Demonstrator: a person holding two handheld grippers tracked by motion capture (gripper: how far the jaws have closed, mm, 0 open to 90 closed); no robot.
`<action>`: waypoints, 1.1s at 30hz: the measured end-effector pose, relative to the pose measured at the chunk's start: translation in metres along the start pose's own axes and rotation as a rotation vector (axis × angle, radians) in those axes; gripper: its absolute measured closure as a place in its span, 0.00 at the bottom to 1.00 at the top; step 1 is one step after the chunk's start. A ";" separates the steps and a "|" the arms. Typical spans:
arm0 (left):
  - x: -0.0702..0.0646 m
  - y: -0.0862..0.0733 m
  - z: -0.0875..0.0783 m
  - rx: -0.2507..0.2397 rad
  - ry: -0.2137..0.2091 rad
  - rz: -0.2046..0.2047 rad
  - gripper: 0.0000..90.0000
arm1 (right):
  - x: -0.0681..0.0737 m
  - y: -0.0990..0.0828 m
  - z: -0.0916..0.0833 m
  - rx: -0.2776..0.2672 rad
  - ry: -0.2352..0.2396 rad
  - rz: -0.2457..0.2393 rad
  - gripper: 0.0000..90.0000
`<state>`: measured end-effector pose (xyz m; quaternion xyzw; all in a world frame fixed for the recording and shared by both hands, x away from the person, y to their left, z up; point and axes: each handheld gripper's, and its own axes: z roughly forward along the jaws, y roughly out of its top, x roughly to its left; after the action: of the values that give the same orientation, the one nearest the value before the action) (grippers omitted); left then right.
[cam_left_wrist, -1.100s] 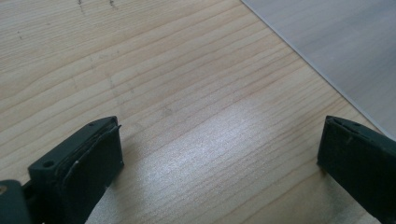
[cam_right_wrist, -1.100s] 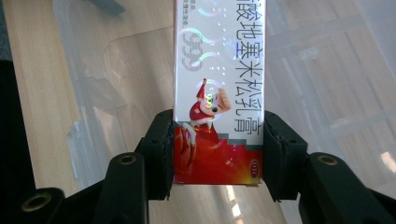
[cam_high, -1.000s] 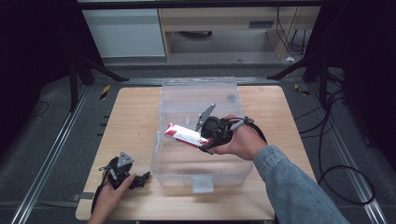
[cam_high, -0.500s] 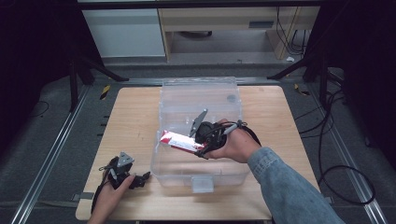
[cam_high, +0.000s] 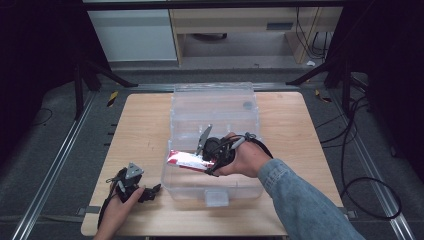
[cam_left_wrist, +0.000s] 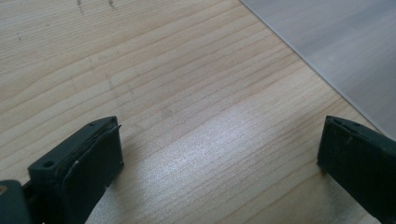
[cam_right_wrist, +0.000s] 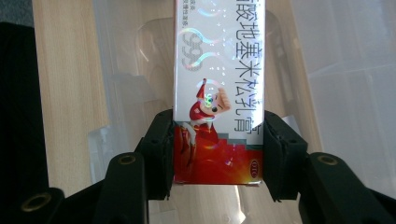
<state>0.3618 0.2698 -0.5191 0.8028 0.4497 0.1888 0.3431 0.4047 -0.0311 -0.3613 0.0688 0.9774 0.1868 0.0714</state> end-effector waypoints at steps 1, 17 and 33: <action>0.000 0.000 0.000 0.000 0.000 0.000 0.00 | 0.001 0.000 0.002 0.007 0.000 -0.004 0.57; 0.000 0.000 0.000 0.000 0.000 0.000 0.00 | 0.001 0.006 0.028 0.072 0.033 -0.063 0.57; 0.000 0.000 0.000 0.000 0.000 0.000 0.00 | -0.002 0.005 0.043 0.080 0.073 -0.095 0.57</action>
<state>0.3618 0.2698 -0.5191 0.8026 0.4499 0.1889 0.3430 0.4145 -0.0113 -0.3987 0.0183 0.9882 0.1464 0.0416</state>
